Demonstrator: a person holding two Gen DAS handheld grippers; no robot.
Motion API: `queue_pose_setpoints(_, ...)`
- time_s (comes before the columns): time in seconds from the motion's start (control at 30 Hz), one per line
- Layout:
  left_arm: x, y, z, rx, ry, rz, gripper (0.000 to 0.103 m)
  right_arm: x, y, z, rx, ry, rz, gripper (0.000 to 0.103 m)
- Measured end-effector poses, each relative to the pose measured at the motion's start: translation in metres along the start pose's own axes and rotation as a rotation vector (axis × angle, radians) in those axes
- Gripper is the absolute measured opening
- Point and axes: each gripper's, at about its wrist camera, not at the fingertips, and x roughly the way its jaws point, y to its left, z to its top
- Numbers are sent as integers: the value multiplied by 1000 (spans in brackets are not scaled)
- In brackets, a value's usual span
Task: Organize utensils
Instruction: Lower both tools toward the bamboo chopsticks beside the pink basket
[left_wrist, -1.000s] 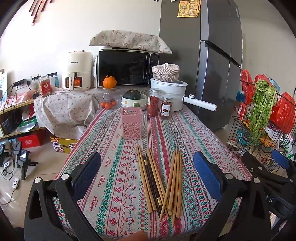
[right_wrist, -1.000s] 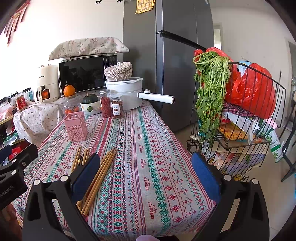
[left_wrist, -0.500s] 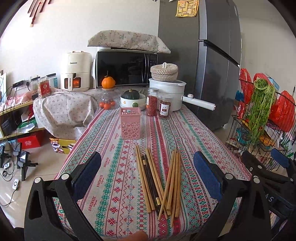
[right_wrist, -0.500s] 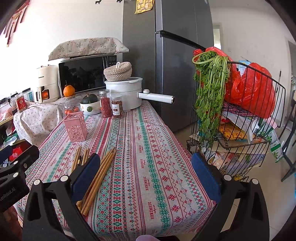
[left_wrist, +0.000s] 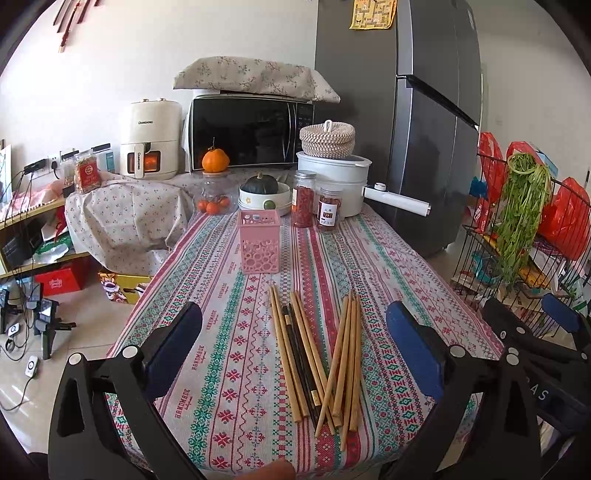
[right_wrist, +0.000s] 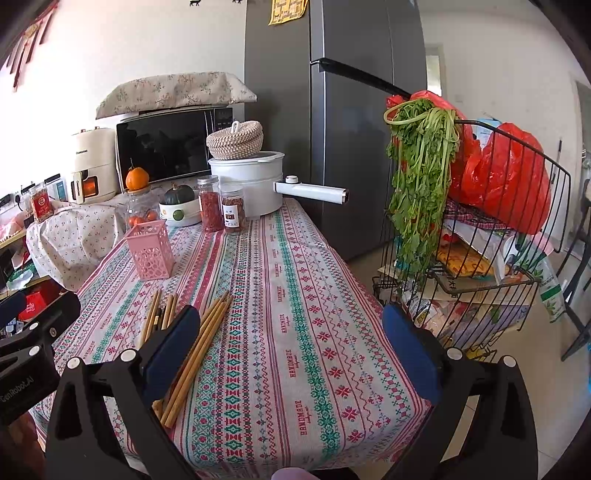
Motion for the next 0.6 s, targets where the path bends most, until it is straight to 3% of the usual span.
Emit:
queue_pose_setpoints(0.23, 5, 3, 0, -16, 17, 4, 96, 3, 0, 0, -3, 18, -8, 96)
queue_pose_setpoints(0.33, 22, 11, 2, -46, 104, 21, 96, 14, 2, 2, -10, 84, 9, 96)
queue_pose_setpoints(0.47, 65, 24, 12, -70, 298, 34, 96, 44, 6, 9, 1, 257, 86, 96)
queue_pose_setpoints(0.6, 107, 31, 26, -76, 470, 1, 96, 82, 12, 23, 52, 431, 190, 96)
